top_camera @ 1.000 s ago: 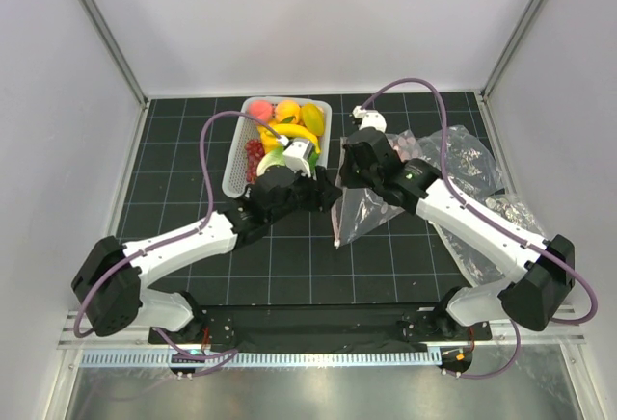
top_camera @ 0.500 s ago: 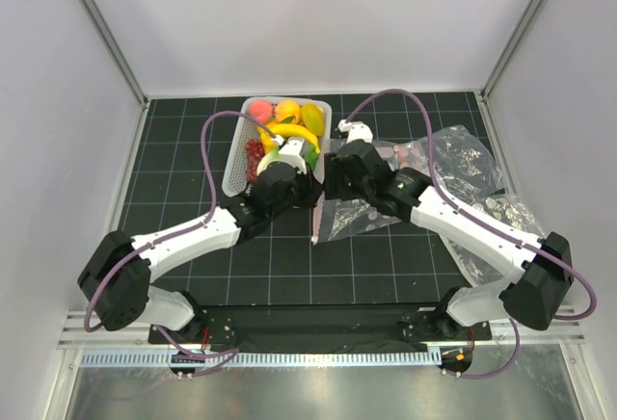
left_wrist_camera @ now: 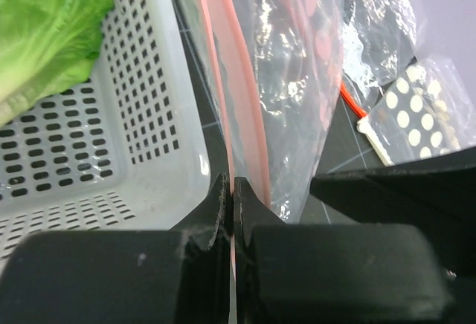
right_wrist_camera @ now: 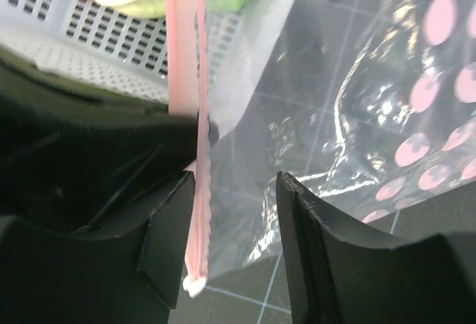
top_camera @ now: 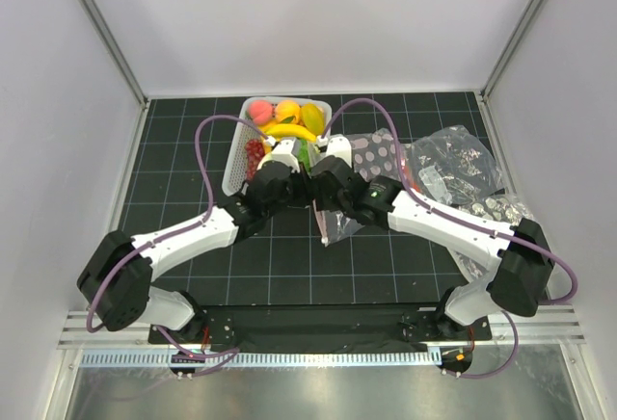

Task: Place the food in the zip-top bag and seal the zipper
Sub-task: Open the zipper of the food storage bag.

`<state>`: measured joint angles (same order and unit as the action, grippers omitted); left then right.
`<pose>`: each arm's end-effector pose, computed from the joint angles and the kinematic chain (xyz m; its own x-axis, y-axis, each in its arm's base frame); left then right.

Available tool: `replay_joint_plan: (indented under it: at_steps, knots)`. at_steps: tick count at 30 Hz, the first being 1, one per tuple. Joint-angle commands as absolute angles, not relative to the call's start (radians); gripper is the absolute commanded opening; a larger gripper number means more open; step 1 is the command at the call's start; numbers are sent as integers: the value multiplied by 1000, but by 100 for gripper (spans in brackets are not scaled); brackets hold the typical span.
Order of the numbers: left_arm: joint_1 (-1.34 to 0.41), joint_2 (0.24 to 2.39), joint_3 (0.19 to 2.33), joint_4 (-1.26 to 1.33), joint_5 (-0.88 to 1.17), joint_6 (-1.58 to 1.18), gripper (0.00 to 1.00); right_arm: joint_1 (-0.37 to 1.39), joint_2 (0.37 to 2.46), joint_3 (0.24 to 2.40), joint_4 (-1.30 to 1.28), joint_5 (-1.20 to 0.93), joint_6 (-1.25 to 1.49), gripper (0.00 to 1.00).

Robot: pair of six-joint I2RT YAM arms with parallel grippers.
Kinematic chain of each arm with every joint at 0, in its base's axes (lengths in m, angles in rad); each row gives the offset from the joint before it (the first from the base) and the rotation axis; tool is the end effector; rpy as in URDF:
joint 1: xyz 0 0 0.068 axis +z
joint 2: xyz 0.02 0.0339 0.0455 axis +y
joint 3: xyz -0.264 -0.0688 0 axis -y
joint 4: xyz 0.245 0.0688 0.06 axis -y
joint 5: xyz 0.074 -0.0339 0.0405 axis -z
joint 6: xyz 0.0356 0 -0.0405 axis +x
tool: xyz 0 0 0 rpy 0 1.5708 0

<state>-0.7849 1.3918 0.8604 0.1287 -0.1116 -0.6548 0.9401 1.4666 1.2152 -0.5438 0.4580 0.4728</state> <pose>0.2258 -0.2200 0.2580 -0.6035 -0.2526 -0.7563 0.3307 0.7838 -0.5257 0.2008 0.2483 0.2976 -0.6216 -0.1587 -0.7671 -0.2906 0.9561 0.0378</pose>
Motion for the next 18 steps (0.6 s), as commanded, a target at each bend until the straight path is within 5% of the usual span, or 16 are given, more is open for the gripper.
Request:
replay_joint_plan:
  at_steps: [1, 14, 17, 18]
  knots:
    - [-782, 1355, 848, 201, -60, -686, 0, 945, 1460, 1236, -482, 555, 479, 54]
    - [-761, 1305, 831, 199, -5, -698, 0, 940, 1466, 1195, -405, 653, 451, 38]
    - [-755, 1312, 834, 192, -3, -699, 1, 937, 1474, 1200, -408, 679, 448, 26]
    - [-753, 1316, 844, 181, -3, -698, 0, 937, 1471, 1200, -411, 689, 448, 14]
